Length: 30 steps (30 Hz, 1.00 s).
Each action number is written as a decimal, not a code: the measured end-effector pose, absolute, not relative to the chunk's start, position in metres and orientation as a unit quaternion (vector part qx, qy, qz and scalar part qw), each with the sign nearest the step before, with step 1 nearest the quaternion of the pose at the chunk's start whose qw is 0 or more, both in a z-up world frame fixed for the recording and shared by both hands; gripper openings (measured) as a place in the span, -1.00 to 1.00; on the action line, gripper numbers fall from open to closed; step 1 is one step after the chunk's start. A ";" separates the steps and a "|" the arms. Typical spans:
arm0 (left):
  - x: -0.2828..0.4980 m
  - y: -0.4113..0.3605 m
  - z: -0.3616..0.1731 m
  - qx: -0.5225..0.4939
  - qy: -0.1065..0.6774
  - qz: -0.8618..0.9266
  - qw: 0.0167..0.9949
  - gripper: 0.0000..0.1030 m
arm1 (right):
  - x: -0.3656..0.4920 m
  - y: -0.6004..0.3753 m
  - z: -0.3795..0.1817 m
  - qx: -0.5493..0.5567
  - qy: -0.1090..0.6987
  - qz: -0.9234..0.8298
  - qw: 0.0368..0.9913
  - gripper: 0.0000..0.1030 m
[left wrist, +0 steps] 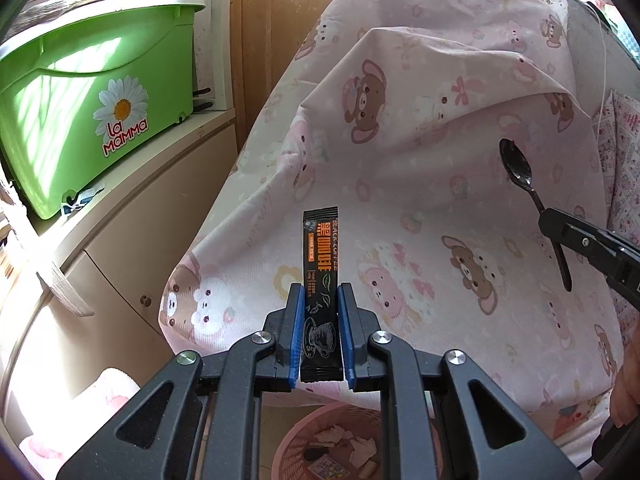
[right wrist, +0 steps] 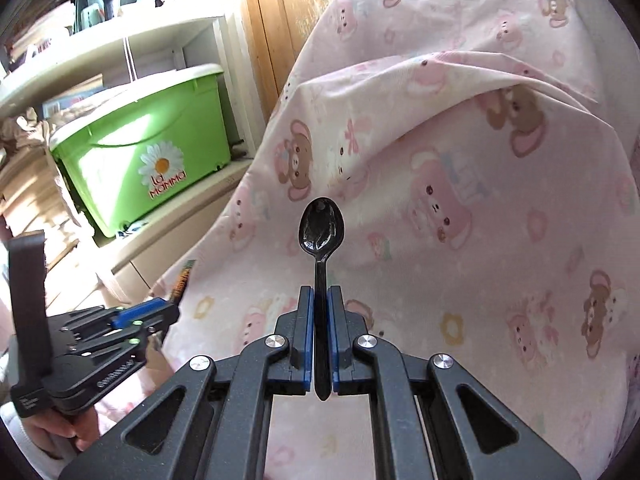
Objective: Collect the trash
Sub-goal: 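Carry the wrapper and spoon down over the pink wastebasket with both grippers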
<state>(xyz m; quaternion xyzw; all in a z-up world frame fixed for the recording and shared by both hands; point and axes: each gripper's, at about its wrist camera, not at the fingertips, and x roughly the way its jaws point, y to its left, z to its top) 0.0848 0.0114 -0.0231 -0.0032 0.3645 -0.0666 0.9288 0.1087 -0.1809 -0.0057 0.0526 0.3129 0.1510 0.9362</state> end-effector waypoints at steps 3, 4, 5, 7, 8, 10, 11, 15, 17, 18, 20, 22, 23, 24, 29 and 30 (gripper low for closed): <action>0.073 0.006 -0.019 0.006 0.363 -0.074 0.929 -0.70 | 0.090 -0.176 -0.002 0.045 0.307 0.144 0.940 -0.86; 0.069 0.005 -0.018 0.010 0.364 -0.073 0.929 -0.70 | 0.084 -0.179 -0.001 0.042 0.306 0.143 0.940 -0.86; 0.065 0.005 -0.017 0.009 0.364 -0.074 0.928 -0.70 | 0.079 -0.177 -0.001 0.040 0.306 0.142 0.941 -0.86; 0.059 0.005 -0.013 0.004 0.368 -0.079 0.926 -0.70 | 0.072 -0.175 0.000 0.044 0.311 0.142 0.939 -0.86; 0.055 0.005 -0.012 0.003 0.369 -0.080 0.926 -0.70 | 0.068 -0.175 0.001 0.048 0.315 0.144 0.937 -0.86; 0.049 0.007 -0.008 0.000 0.369 -0.079 0.926 -0.70 | 0.061 -0.170 0.002 0.050 0.320 0.146 0.935 -0.86; 0.045 0.007 -0.006 -0.002 0.370 -0.080 0.925 -0.70 | 0.054 -0.168 0.004 0.052 0.320 0.149 0.934 -0.86; 0.026 0.010 -0.005 -0.012 0.377 -0.087 0.922 -0.70 | 0.029 -0.161 0.006 0.062 0.322 0.156 0.932 -0.86; 0.017 0.009 -0.008 -0.008 0.379 -0.090 0.921 -0.70 | 0.014 -0.157 0.005 0.063 0.323 0.156 0.931 -0.86; 0.013 0.008 -0.010 -0.004 0.381 -0.090 0.920 -0.70 | 0.008 -0.155 0.005 0.062 0.322 0.156 0.932 -0.86; 0.006 0.007 -0.016 0.002 0.385 -0.090 0.918 -0.70 | -0.005 -0.151 0.003 0.060 0.323 0.156 0.932 -0.86; 0.002 0.008 -0.022 0.003 0.392 -0.090 0.916 -0.70 | -0.013 -0.148 0.000 0.059 0.324 0.155 0.931 -0.86; 0.001 0.009 -0.025 0.003 0.394 -0.089 0.915 -0.70 | -0.017 -0.147 -0.002 0.059 0.325 0.157 0.931 -0.86; 0.000 0.009 -0.028 0.003 0.396 -0.087 0.914 -0.70 | -0.019 -0.147 -0.004 0.059 0.327 0.157 0.930 -0.86; 0.002 0.014 -0.043 0.001 0.415 -0.075 0.907 -0.70 | -0.020 -0.143 -0.022 0.051 0.349 0.157 0.923 -0.86; 0.003 0.015 -0.047 0.001 0.421 -0.072 0.904 -0.70 | -0.019 -0.143 -0.025 0.050 0.353 0.158 0.921 -0.86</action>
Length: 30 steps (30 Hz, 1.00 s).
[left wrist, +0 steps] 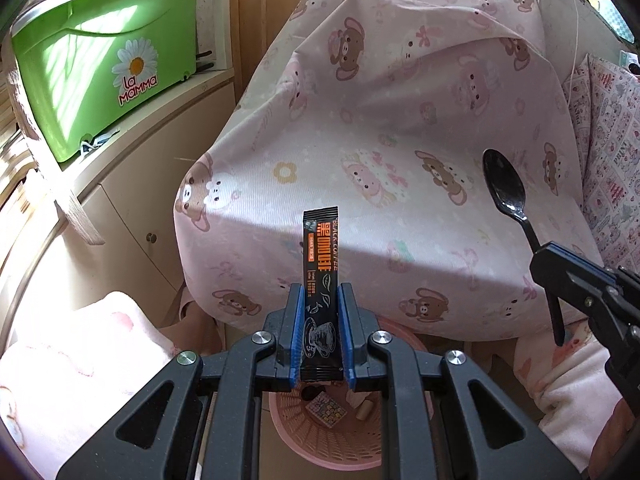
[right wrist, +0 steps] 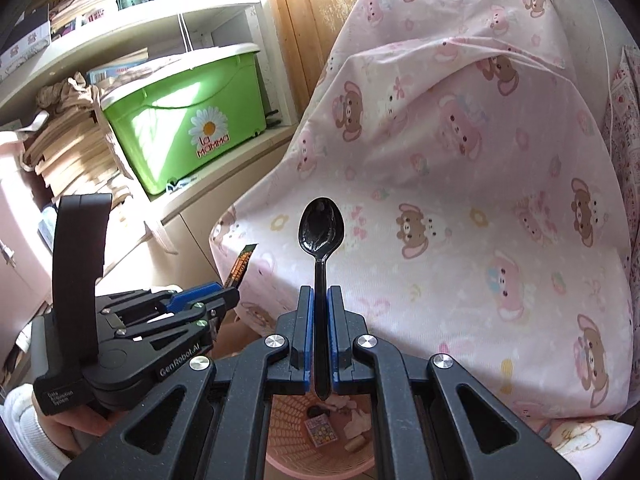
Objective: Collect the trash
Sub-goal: 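Carry the wrapper and spoon down over the pink wastebasket with both grippers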
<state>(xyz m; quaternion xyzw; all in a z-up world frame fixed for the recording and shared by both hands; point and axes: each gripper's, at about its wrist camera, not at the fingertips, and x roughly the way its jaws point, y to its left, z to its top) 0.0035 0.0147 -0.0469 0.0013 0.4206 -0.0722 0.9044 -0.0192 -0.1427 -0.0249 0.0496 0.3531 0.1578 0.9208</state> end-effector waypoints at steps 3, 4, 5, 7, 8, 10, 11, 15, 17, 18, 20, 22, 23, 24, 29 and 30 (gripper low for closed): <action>0.008 0.019 -0.058 -0.009 0.440 -0.069 0.895 -0.70 | -0.018 -0.138 -0.036 0.040 0.370 0.165 0.913 -0.86; 0.009 0.021 -0.061 -0.017 0.446 -0.069 0.892 -0.70 | -0.018 -0.136 -0.040 0.035 0.376 0.168 0.910 -0.86; 0.011 0.024 -0.064 -0.025 0.451 -0.068 0.890 -0.70 | -0.018 -0.135 -0.042 0.032 0.382 0.170 0.908 -0.86; 0.013 0.026 -0.069 -0.032 0.458 -0.067 0.886 -0.70 | -0.016 -0.131 -0.050 0.028 0.397 0.173 0.901 -0.86; 0.014 0.026 -0.071 -0.031 0.461 -0.066 0.885 -0.70 | -0.015 -0.130 -0.055 0.031 0.405 0.177 0.896 -0.86; 0.014 0.026 -0.075 -0.032 0.468 -0.067 0.881 -0.70 | -0.011 -0.128 -0.064 0.032 0.427 0.183 0.885 -0.86; 0.015 0.026 -0.078 -0.033 0.473 -0.068 0.878 -0.70 | -0.009 -0.126 -0.070 0.030 0.438 0.182 0.880 -0.86; 0.019 0.031 -0.089 -0.046 0.489 -0.062 0.869 -0.70 | 0.002 -0.123 -0.102 0.032 0.492 0.176 0.852 -0.86; 0.021 0.033 -0.094 -0.052 0.498 -0.064 0.864 -0.70 | 0.002 -0.119 -0.112 0.010 0.504 0.163 0.848 -0.86; 0.022 0.031 -0.099 -0.051 0.505 -0.069 0.859 -0.70 | 0.002 -0.117 -0.114 0.001 0.506 0.159 0.848 -0.86; 0.025 0.028 -0.111 -0.047 0.526 -0.074 0.846 -0.70 | 0.003 -0.113 -0.120 0.002 0.516 0.159 0.842 -0.86; 0.028 0.028 -0.127 -0.057 0.555 -0.073 0.827 -0.70 | 0.004 -0.108 -0.127 -0.006 0.527 0.154 0.836 -0.86; 0.030 0.030 -0.136 -0.073 0.569 -0.073 0.816 -0.70 | 0.006 -0.104 -0.135 -0.024 0.533 0.145 0.833 -0.86; 0.031 0.033 -0.144 -0.089 0.584 -0.074 0.803 -0.70 | 0.007 -0.101 -0.140 -0.034 0.538 0.140 0.831 -0.86; 0.036 0.046 -0.183 -0.141 0.644 -0.070 0.749 -0.70 | 0.013 -0.090 -0.167 -0.057 0.565 0.128 0.813 -0.86; 0.036 0.045 -0.188 -0.141 0.651 -0.068 0.743 -0.70 | 0.014 -0.088 -0.171 -0.064 0.569 0.125 0.811 -0.86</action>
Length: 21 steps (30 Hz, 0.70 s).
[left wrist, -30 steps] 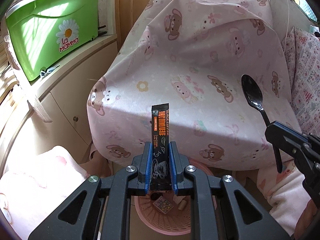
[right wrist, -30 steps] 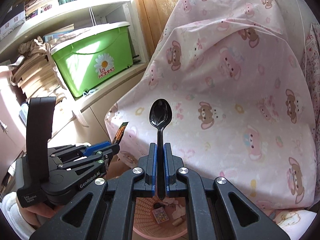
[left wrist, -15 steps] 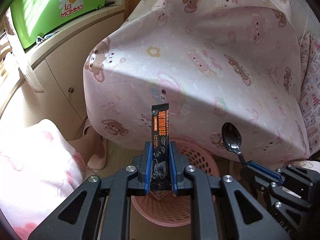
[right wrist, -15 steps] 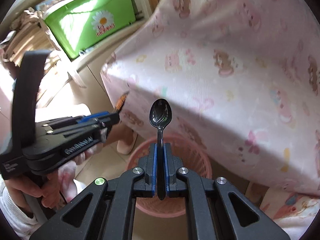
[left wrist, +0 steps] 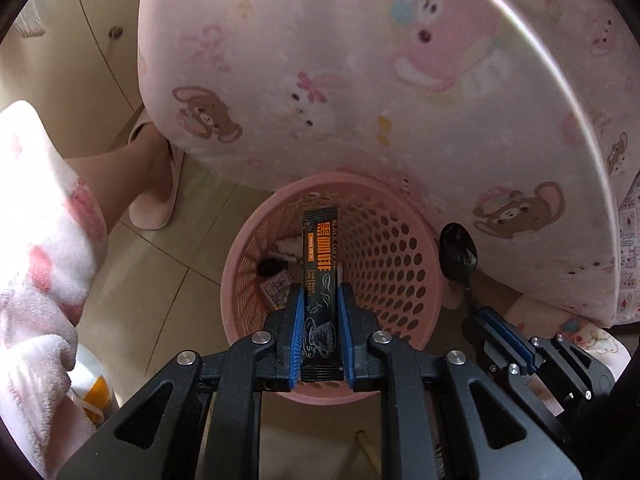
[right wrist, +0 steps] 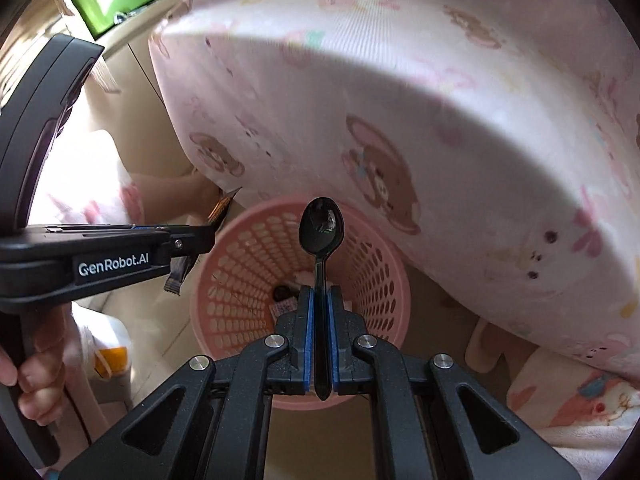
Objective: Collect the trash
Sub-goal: 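Carry the wrapper and spoon down over the pink wastebasket with both grippers, then open both grippers to drop the wrapper and spoon into the wastebasket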
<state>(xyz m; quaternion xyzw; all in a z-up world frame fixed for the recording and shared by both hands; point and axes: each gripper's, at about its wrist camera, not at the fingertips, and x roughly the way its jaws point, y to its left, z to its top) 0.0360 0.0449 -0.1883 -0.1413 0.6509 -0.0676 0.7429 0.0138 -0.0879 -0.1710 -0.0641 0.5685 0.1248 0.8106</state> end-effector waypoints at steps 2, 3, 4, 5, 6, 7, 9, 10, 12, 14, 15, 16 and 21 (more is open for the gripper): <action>0.037 0.041 -0.197 -0.128 0.661 -0.063 0.737 -0.70 | 0.016 -0.082 -0.178 -0.075 0.578 0.121 0.804 -0.86; 0.038 0.038 -0.200 -0.119 0.664 -0.059 0.736 -0.69 | 0.016 -0.080 -0.181 -0.077 0.581 0.123 0.801 -0.86; 0.038 0.036 -0.204 -0.109 0.668 -0.055 0.734 -0.69 | 0.017 -0.078 -0.184 -0.078 0.585 0.123 0.798 -0.86; 0.039 0.034 -0.209 -0.101 0.675 -0.052 0.729 -0.69 | 0.017 -0.079 -0.186 -0.079 0.588 0.123 0.796 -0.86; 0.039 0.031 -0.214 -0.090 0.685 -0.045 0.721 -0.69 | 0.018 -0.079 -0.190 -0.081 0.592 0.119 0.793 -0.86; 0.039 0.030 -0.219 -0.082 0.693 -0.038 0.715 -0.69 | 0.020 -0.079 -0.194 -0.082 0.596 0.115 0.791 -0.86; 0.039 0.030 -0.226 -0.081 0.702 -0.033 0.707 -0.69 | 0.023 -0.079 -0.199 -0.080 0.601 0.109 0.788 -0.86; 0.039 0.030 -0.228 -0.082 0.704 -0.032 0.705 -0.69 | 0.024 -0.079 -0.200 -0.079 0.603 0.108 0.786 -0.86; 0.039 0.029 -0.230 -0.078 0.704 -0.030 0.705 -0.69 | 0.025 -0.080 -0.203 -0.079 0.604 0.106 0.786 -0.86; 0.039 0.027 -0.230 -0.070 0.703 -0.027 0.707 -0.68 | 0.025 -0.082 -0.206 -0.082 0.603 0.104 0.787 -0.86; 0.040 0.026 -0.230 -0.070 0.704 -0.027 0.706 -0.68 | 0.023 -0.083 -0.206 -0.082 0.604 0.103 0.786 -0.86; 0.039 0.026 -0.231 -0.072 0.706 -0.028 0.705 -0.68 | 0.023 -0.083 -0.207 -0.082 0.605 0.103 0.786 -0.86; 0.040 0.032 -0.235 -0.073 0.711 -0.029 0.699 -0.67 | 0.022 -0.086 -0.208 -0.083 0.605 0.099 0.785 -0.86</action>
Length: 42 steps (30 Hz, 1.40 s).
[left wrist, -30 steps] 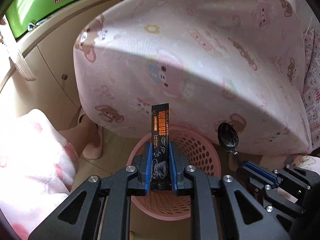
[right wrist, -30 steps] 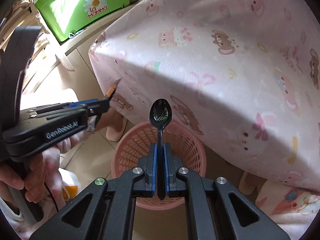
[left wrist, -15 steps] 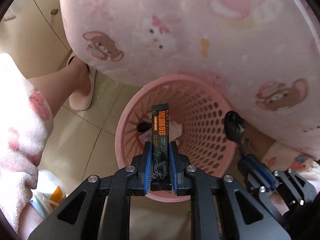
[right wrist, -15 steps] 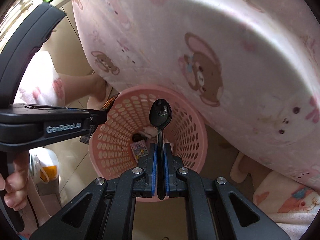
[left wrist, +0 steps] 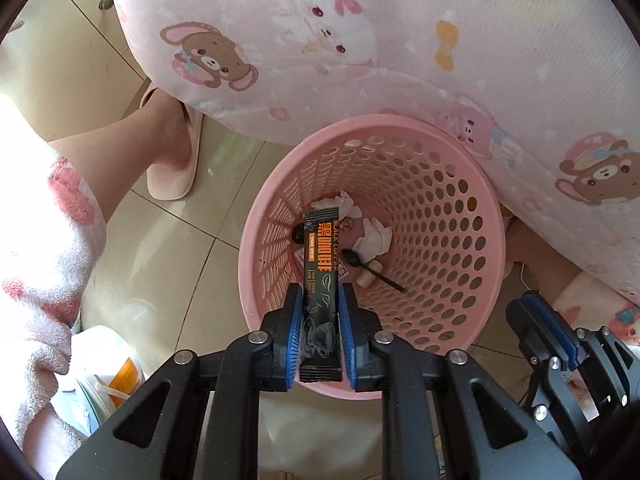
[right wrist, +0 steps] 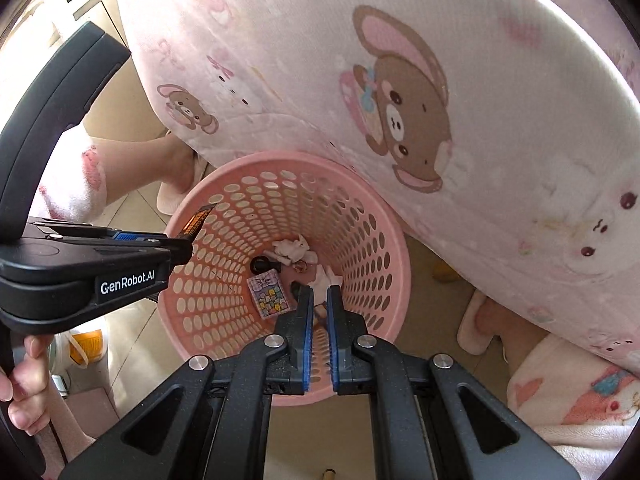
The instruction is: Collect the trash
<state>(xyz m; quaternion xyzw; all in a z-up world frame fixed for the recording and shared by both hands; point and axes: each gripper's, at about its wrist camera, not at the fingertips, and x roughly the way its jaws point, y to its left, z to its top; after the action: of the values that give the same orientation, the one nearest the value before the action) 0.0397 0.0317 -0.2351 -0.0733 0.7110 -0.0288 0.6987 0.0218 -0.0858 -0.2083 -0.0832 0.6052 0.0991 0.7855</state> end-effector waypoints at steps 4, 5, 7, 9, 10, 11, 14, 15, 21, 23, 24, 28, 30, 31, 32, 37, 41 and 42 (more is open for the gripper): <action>0.040 0.032 -0.233 -0.070 0.706 -0.028 0.704 -0.52 | 0.023 -0.089 -0.209 -0.079 0.607 0.094 0.785 -0.85; 0.040 0.032 -0.232 -0.067 0.705 -0.027 0.705 -0.52 | 0.023 -0.090 -0.209 -0.078 0.607 0.091 0.786 -0.81; 0.039 0.032 -0.229 -0.066 0.702 -0.029 0.708 -0.52 | 0.023 -0.092 -0.207 -0.078 0.605 0.087 0.788 -0.68; 0.038 0.031 -0.224 -0.057 0.695 -0.029 0.716 -0.51 | 0.022 -0.096 -0.205 -0.077 0.601 0.083 0.791 -0.62; 0.038 0.030 -0.220 -0.047 0.689 -0.028 0.723 -0.48 | 0.022 -0.097 -0.203 -0.075 0.601 0.082 0.791 -0.62; 0.038 0.028 -0.216 -0.038 0.681 -0.027 0.730 -0.46 | 0.022 -0.099 -0.201 -0.071 0.601 0.083 0.792 -0.62; 0.037 0.027 -0.200 -0.029 0.658 -0.027 0.752 -0.37 | 0.020 -0.103 -0.191 -0.061 0.592 0.084 0.799 -0.62; 0.037 0.028 -0.194 -0.030 0.649 -0.030 0.760 -0.35 | 0.018 -0.105 -0.186 -0.059 0.586 0.084 0.803 -0.62; 0.024 0.032 -0.142 -0.015 0.567 -0.029 0.823 -0.23 | 0.006 -0.115 -0.141 -0.027 0.538 0.093 0.838 -0.62; 0.018 0.033 -0.125 -0.015 0.540 -0.033 0.841 -0.19 | 0.001 -0.120 -0.128 -0.015 0.523 0.097 0.847 -0.62; 0.015 0.033 -0.117 -0.014 0.526 -0.037 0.850 -0.14 | -0.001 -0.121 -0.120 -0.017 0.511 0.093 0.854 -0.62; 0.004 0.030 -0.088 -0.003 0.467 -0.046 0.883 0.00 | -0.012 -0.132 -0.088 -0.014 0.460 0.076 0.884 -0.62; 0.000 0.030 -0.075 0.009 0.432 -0.040 0.901 0.06 | -0.016 -0.138 -0.076 -0.014 0.438 0.068 0.896 -0.62; -0.002 0.031 -0.069 0.012 0.416 -0.037 0.909 0.19 | -0.018 -0.142 -0.070 -0.015 0.427 0.063 0.902 -0.62; -0.003 0.033 -0.063 0.010 0.402 -0.034 0.915 0.28 | -0.019 -0.146 -0.065 -0.016 0.416 0.058 0.907 -0.62; -0.006 0.042 -0.041 0.001 0.356 -0.019 0.934 0.64 | -0.021 -0.164 -0.047 -0.001 0.383 0.041 0.923 -0.61; -0.018 0.039 -0.027 0.014 0.317 -0.031 0.948 0.90 | -0.023 -0.177 -0.039 0.011 0.361 0.027 0.932 0.41; -0.020 0.040 -0.024 0.011 0.309 -0.035 0.950 0.99 | -0.025 -0.179 -0.037 0.013 0.351 0.022 0.936 0.48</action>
<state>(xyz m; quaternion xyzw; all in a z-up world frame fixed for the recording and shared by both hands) -0.0205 0.0397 -0.0239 0.0113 0.3087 -0.0348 0.9505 -0.0245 -0.1790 -0.0369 0.0128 0.3511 0.0222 0.9360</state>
